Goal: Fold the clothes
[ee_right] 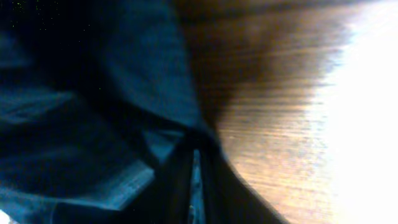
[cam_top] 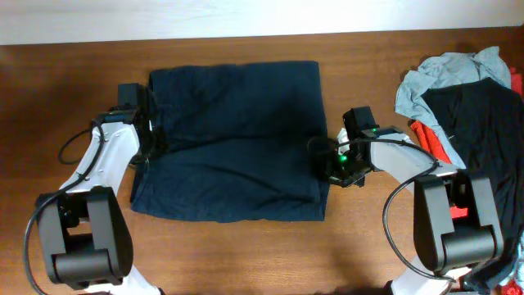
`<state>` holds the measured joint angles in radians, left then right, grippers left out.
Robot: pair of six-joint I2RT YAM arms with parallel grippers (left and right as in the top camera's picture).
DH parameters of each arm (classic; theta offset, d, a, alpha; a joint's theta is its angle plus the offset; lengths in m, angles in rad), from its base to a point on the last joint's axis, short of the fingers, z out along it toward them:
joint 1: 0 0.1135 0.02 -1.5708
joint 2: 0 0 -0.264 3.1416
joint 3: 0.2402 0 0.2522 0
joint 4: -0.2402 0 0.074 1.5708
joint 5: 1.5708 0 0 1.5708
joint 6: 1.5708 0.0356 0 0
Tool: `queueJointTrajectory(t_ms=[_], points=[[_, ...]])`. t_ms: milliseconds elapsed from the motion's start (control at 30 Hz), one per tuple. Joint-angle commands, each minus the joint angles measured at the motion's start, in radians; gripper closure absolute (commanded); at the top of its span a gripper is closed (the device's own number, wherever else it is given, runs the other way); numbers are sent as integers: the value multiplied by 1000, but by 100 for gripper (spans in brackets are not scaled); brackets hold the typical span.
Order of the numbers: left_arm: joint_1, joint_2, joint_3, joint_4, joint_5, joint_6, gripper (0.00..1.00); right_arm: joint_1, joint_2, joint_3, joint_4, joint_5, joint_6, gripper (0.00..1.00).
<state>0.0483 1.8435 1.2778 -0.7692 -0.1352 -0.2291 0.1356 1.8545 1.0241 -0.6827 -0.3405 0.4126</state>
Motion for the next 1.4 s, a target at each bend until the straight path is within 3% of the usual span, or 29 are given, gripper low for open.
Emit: queueJointTrajectory(t_ms=[0, 200, 433, 533, 633, 733, 867, 933, 967, 1033, 1200, 1367], points=[[7, 3, 19, 0, 8, -2, 77, -13, 104, -67, 2, 220, -53, 83], [7, -28, 31, -40, 8, 7, 76, -13, 21, -11, -53, 183, -93, 77], [6, -131, 65, -51, 69, 51, 76, -13, -229, 31, -72, 187, -94, 65], [6, -152, 65, -52, 75, 51, 76, -13, -306, 31, -63, 187, -94, 48], [6, -148, 61, -53, 122, 51, 76, -13, -327, 31, -76, 184, -94, 43], [6, -148, 41, -44, 129, 51, 76, -10, -317, 29, -100, 103, -101, 44], [6, -132, 12, -8, 138, 52, 76, 23, -300, 22, -134, -45, -173, 62], [6, -115, -2, 21, 174, 89, 76, 56, -297, 21, -206, -41, -169, 64], [6, -105, -6, 29, 200, 108, 77, 66, -297, 21, -238, -41, -166, 64], [6, -84, -8, 32, 268, 140, 77, 84, -297, 21, -309, -7, -114, 53], [4, -58, -9, 32, 308, 156, 77, 94, -297, 21, -423, 45, -78, 45], [-13, -58, -9, 5, 308, 156, 77, 94, -294, -14, -411, 37, -63, 41]])
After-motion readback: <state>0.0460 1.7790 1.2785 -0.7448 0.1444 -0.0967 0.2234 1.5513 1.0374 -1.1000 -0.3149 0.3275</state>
